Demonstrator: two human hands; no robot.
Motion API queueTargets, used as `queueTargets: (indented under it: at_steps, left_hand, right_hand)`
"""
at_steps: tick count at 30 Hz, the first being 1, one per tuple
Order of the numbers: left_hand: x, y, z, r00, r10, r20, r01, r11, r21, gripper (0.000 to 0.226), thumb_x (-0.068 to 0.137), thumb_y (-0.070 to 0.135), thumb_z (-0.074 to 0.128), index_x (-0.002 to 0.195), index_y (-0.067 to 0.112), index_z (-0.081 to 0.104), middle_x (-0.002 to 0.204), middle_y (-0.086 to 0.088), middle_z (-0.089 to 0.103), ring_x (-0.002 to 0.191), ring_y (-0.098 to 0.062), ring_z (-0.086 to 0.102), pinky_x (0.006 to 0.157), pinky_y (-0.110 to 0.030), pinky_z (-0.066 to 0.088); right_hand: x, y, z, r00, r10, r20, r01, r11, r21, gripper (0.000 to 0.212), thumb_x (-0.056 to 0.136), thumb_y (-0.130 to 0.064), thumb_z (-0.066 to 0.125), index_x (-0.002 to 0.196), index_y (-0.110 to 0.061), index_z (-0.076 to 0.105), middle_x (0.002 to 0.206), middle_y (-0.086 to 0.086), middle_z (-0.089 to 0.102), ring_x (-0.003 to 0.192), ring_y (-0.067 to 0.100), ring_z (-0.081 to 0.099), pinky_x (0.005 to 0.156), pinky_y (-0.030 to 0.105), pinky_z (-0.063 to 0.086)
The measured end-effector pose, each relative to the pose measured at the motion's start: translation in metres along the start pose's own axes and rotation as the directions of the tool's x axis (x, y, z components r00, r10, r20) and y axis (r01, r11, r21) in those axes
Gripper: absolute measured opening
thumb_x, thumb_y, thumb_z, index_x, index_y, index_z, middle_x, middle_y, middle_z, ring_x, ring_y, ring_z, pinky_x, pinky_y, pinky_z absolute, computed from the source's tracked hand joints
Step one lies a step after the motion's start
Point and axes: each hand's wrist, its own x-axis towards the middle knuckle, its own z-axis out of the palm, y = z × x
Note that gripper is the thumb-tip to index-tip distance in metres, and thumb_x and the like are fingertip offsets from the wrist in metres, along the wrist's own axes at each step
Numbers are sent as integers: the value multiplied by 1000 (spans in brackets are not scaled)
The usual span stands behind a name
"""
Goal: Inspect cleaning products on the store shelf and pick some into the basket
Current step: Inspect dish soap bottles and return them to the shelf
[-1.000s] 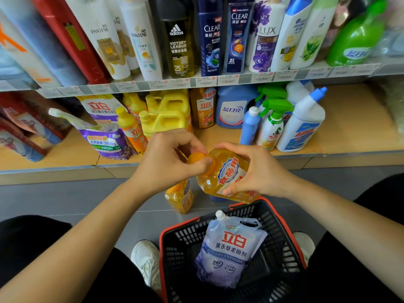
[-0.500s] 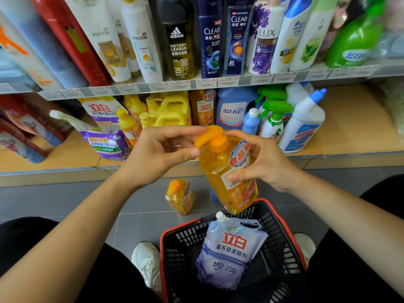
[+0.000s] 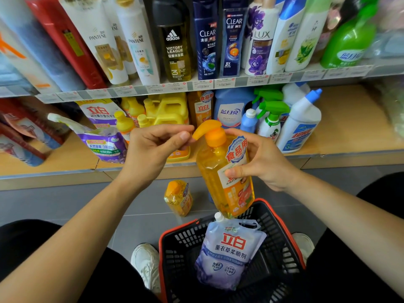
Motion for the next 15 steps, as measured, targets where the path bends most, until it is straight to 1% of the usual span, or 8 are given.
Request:
queueTargets:
  at_steps: [2,5,6,8,10,11,13,15]
  left_hand:
    - [2,-6,-3,1000,-31,0,31,999,24,26,92,13,66,117,17,70,98,5,79,94,-13,75,79,-22,58]
    - [0,-19,-3,984,-139,111,127,986,109,35,88,20,77,123,23,68,110,3,77,107,-17,71,85,-27,58]
    - [-3,-23,-1,967,-185,175,162,977,135,41,85,26,80,124,29,67,113,4,76,110,-15,70,86,-26,58]
    - [-10,-33,7,908,-285,307,228,951,209,55,75,42,78,126,50,62,119,13,72,116,-9,65,89,-25,56]
    - [-19,-41,19,853,-370,367,261,913,313,68,66,55,81,127,65,50,120,24,67,117,-2,62,93,-26,55]
    - [-24,-46,26,838,-398,373,271,897,349,78,63,59,83,131,62,47,121,25,65,117,0,61,94,-29,55]
    - [-31,-58,42,844,-401,357,281,897,342,90,62,57,87,141,43,47,124,19,67,115,-3,64,96,-36,55]
    - [-34,-66,58,885,-376,275,309,915,259,86,62,52,88,136,26,53,121,10,71,111,-10,68,96,-42,56]
  right_hand:
    - [0,-1,-2,1000,-2,-22,2,1000,11,81,55,-15,91,128,-31,60,120,-1,72,114,18,67,88,30,56]
    - [2,-4,-4,997,-14,-79,16,1000,21,81,55,-15,90,130,-26,60,118,2,73,112,20,68,88,32,57]
    - [2,-6,-4,994,-19,-107,22,999,27,81,55,-15,90,130,-22,60,117,4,73,112,22,68,88,34,58]
    - [3,-10,-5,981,-35,-189,47,997,57,72,55,-15,88,123,-20,63,111,3,75,106,21,69,86,34,58]
    - [4,-16,-7,961,-37,-275,72,991,115,59,58,-14,85,113,-19,66,103,1,77,99,19,72,80,33,58]
    - [5,-18,-8,948,-33,-315,82,986,144,55,60,-13,84,112,-16,66,103,2,77,98,20,72,79,34,58]
    - [7,-23,-10,914,-4,-405,98,973,211,56,65,-14,82,117,-9,64,110,8,75,103,25,71,85,43,59]
    - [9,-28,-11,878,55,-476,87,959,270,61,68,-19,81,123,-6,61,119,13,71,107,28,70,93,55,55]
